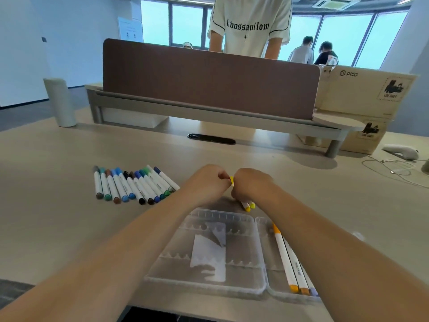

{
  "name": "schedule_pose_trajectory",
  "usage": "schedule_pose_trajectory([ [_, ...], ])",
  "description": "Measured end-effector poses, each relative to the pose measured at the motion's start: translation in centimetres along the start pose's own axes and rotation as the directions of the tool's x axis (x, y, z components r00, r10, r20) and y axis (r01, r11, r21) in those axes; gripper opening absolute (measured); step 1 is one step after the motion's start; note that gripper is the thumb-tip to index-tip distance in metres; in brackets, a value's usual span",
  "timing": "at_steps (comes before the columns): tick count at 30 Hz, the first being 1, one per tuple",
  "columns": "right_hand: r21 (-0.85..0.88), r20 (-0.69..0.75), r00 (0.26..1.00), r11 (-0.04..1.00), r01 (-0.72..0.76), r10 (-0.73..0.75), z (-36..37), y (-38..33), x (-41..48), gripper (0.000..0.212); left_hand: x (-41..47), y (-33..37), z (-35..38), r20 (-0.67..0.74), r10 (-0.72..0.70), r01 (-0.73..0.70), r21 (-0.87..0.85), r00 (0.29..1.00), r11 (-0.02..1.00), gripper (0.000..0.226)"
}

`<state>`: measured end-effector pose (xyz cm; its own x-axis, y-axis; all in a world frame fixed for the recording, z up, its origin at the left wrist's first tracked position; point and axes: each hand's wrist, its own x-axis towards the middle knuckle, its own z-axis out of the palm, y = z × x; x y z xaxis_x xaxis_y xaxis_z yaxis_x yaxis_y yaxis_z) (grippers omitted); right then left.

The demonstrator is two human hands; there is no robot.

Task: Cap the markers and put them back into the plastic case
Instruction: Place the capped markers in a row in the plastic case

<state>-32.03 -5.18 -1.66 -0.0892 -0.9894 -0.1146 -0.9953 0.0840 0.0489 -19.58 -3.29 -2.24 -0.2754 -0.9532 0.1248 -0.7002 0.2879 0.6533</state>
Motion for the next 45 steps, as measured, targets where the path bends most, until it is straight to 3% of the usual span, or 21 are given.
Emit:
schedule_pose_trajectory([
  [5, 0.143, 0.035, 0.999, 0.99, -0.004, -0.001, -1.4, 1.8, -3.0, 0.024, -2.0, 1.5, 0.1, 0.004, 0.012, -0.012, 0.071, 1.0, 0.997, 0.026],
  [9, 0.24, 0.15, 0.988, 0.971, 0.004, -0.041, -2.8, 4.1, -8.1, 0.025, -4.2, 3.5, 1.0, 0.114, 0.078, -0.095, 0.144, 0.99, 0.985, 0.017],
  [11, 0.278, 0.177, 0.982, 0.961, 0.006, -0.057, -3.0, 5.1, -10.5, 0.031, -5.0, 4.1, 2.0, 0.164, 0.092, -0.118, 0.156, 0.982, 0.981, 0.025],
  [15, 0.28, 0.296, 0.951, 0.96, 0.006, -0.092, -2.6, 5.8, -13.5, 0.034, -6.3, 4.9, 3.3, 0.229, 0.134, -0.191, 0.251, 0.964, 0.949, 0.042],
  [19, 0.285, 0.334, 0.937, 0.958, 0.004, -0.103, -1.4, 6.5, -14.9, 0.035, -7.7, 5.5, 4.0, 0.301, 0.168, -0.246, 0.243, 0.939, 0.938, 0.023],
  [22, 0.302, 0.327, 0.939, 0.953, 0.003, -0.106, -0.9, 6.8, -15.3, 0.055, -8.4, 5.6, 4.2, 0.375, 0.131, -0.237, 0.254, 0.918, 0.938, 0.018],
  [26, 0.296, 0.321, 0.94, 0.955, 0.014, -0.113, -0.7, 7.4, -15.1, 0.057, -8.9, 5.5, 4.3, 0.431, 0.157, -0.294, 0.271, 0.888, 0.917, 0.04],
  [30, 0.264, 0.317, 0.94, 0.964, 0.038, -0.124, -0.5, 7.7, -14.7, 0.04, -9.4, 5.9, 4.5, 0.412, 0.131, -0.252, 0.253, 0.902, 0.934, 0.062],
  [34, 0.256, 0.302, 0.947, 0.966, 0.027, -0.106, 0.0, 8.0, -13.8, 0.04, -9.3, 6.2, 4.5, 0.414, 0.128, -0.251, 0.258, 0.901, 0.933, 0.062],
  [39, 0.266, 0.36, 0.926, 0.964, 0.018, -0.116, 0.0, 8.2, -13.1, 0.042, -8.9, 6.3, 4.5, 0.41, 0.127, -0.266, 0.303, 0.903, 0.915, 0.078],
  [43, 0.313, 0.383, 0.91, 0.949, 0.035, -0.16, 0.0, 8.8, -12.4, 0.039, -8.2, 6.2, 4.3, 0.408, 0.067, -0.156, 0.19, 0.91, 0.969, 0.056],
  [45, 0.367, 0.37, 0.909, 0.929, 0.045, -0.191, -0.1, 9.3, -12.0, 0.036, -7.7, 6.1, 4.4, 0.337, 0.063, -0.113, 0.13, 0.939, 0.985, 0.044],
])
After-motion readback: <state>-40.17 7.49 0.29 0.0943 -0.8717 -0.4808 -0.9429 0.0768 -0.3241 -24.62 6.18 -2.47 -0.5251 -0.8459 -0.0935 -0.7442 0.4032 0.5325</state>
